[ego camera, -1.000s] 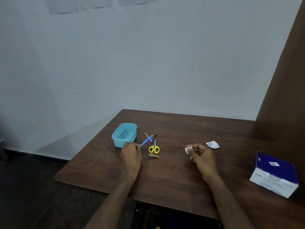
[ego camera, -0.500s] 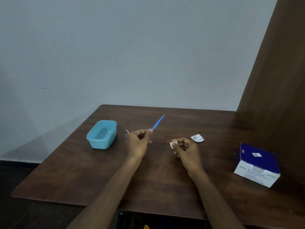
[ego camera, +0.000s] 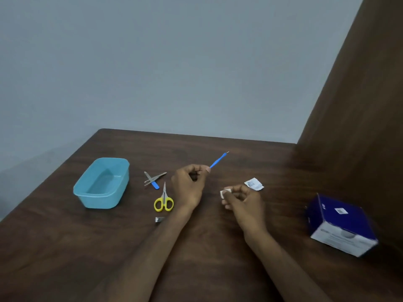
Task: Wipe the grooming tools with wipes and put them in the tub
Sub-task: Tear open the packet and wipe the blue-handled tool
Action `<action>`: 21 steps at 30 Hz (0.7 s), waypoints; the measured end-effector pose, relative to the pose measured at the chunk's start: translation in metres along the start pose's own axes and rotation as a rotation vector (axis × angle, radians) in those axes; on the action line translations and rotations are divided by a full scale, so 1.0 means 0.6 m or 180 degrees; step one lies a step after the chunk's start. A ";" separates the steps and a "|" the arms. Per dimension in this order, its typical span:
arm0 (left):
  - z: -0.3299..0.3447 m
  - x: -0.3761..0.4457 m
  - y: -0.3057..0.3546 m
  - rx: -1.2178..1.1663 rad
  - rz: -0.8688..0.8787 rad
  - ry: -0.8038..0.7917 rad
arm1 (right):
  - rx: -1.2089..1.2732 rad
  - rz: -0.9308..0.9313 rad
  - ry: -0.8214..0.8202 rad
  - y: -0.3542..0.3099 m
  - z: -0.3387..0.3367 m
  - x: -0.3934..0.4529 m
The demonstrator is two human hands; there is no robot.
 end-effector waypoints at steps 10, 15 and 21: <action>-0.034 0.066 -0.032 -0.0754 -0.0469 0.0307 | -0.0216 -0.0482 -0.0292 -0.009 0.061 0.107; -0.028 0.053 -0.025 -0.0725 -0.0408 0.0385 | 0.0163 -0.0412 -0.0487 0.002 0.056 0.118; -0.001 0.013 -0.006 -0.0442 -0.0486 -0.0135 | 0.0891 -0.0510 -0.0321 -0.009 0.056 0.127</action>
Point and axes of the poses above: each hand's wrist, its own x-axis towards the middle knuckle, its own z-axis out of the palm, y = z × x, the point moved 2 cm from there along x, towards the middle knuckle, and after that the axes turned 6 degrees about y, right-handed, at the moved point
